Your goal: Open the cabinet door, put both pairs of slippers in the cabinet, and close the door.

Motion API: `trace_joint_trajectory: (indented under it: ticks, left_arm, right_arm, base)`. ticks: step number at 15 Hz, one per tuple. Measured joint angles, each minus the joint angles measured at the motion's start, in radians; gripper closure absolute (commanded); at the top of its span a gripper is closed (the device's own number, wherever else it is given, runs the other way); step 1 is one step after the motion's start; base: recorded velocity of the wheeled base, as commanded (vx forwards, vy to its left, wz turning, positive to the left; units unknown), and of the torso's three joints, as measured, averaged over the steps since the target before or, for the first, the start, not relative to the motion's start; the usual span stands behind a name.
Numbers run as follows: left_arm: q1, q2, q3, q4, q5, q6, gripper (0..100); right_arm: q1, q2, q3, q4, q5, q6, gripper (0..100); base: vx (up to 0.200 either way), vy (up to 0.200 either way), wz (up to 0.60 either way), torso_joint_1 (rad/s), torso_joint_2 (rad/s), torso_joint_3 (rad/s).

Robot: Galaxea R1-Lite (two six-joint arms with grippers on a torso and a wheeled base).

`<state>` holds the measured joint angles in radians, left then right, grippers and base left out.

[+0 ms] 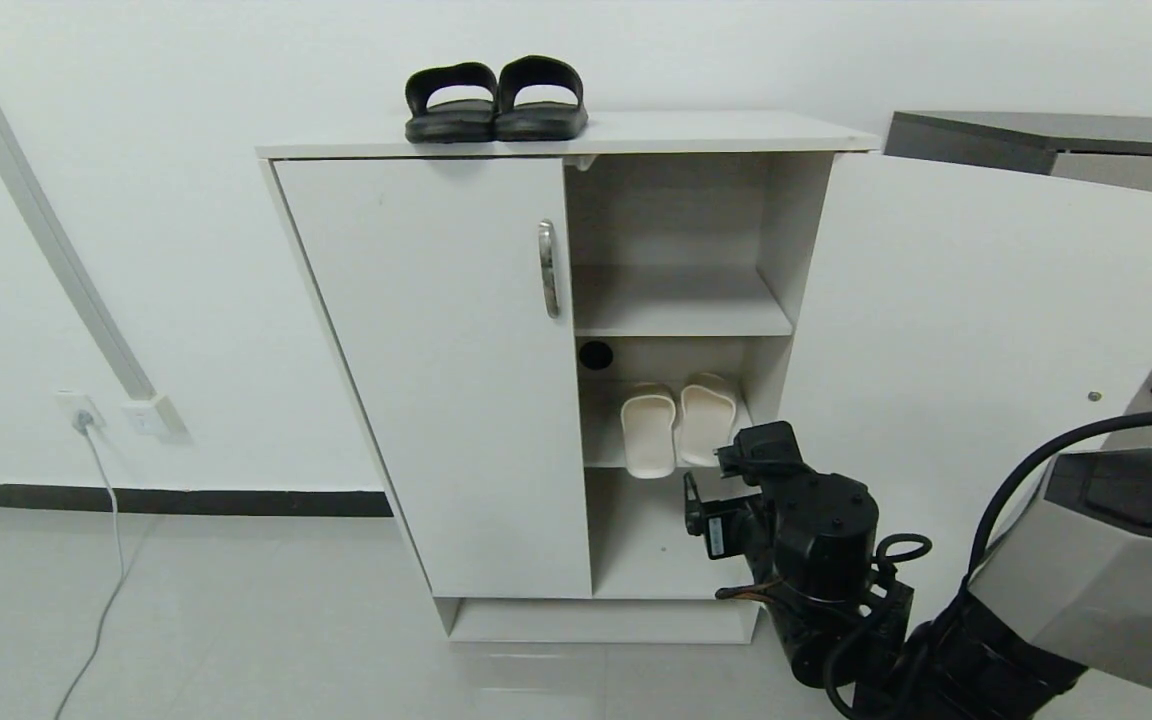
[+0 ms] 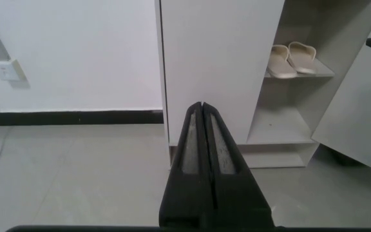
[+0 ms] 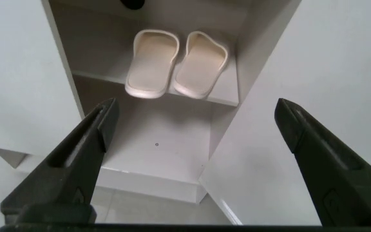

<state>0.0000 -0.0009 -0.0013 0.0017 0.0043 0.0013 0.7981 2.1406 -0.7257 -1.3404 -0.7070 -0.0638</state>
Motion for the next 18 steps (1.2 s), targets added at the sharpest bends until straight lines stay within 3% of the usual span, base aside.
trace_joint_trajectory:
  ticks: [12, 18]
  left_arm:
    - [0.000, 0.000, 0.000, 0.000, -0.001, -0.001, 100]
    - [-0.002, 0.000, 0.000, 0.001, -0.001, -0.003, 100]
  right_arm:
    - [-0.001, 0.001, -0.009, 0.000, 0.000, 0.000, 0]
    - [0.000, 0.003, -0.001, -0.033, 0.001, -0.002, 0]
  base:
    - [0.000, 0.000, 0.00, 0.000, 0.00, 0.000]
    - [0.000, 0.200, 0.00, 0.009, 0.00, 0.002]
